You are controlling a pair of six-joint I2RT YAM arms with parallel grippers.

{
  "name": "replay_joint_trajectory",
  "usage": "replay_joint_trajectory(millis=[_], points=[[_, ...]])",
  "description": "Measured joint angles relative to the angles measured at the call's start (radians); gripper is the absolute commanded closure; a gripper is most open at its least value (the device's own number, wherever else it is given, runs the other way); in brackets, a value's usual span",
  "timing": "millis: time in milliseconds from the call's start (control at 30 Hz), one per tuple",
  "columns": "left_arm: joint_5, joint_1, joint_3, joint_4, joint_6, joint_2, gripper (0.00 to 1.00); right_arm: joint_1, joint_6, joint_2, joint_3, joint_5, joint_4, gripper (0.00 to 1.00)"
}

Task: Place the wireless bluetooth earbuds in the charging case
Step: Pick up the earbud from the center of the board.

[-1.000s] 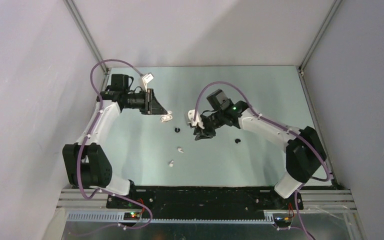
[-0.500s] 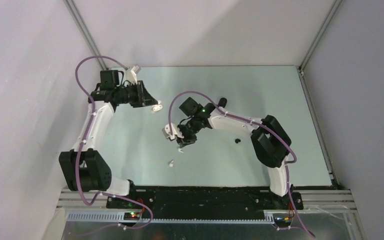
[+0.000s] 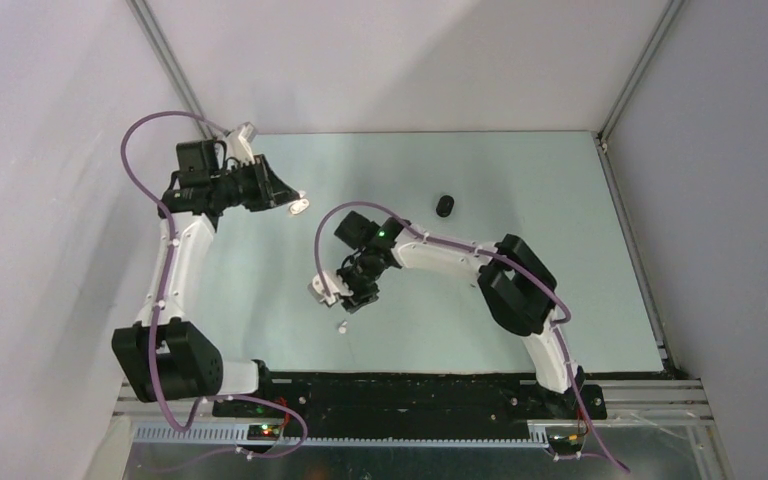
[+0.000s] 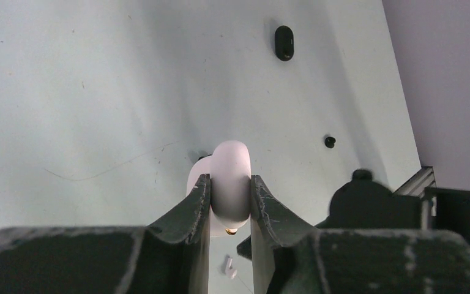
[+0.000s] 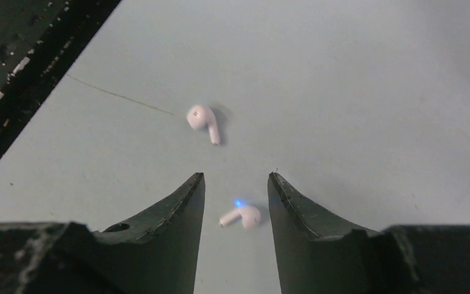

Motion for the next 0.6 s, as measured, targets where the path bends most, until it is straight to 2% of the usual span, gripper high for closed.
replay_joint_trajectory(millis=[600], points=[[0.007,0.02,-0.013,0.017,-0.031,-0.067,1.0,0.095,-0.034,0.127,0.048,0.047,-0.038,0.54]])
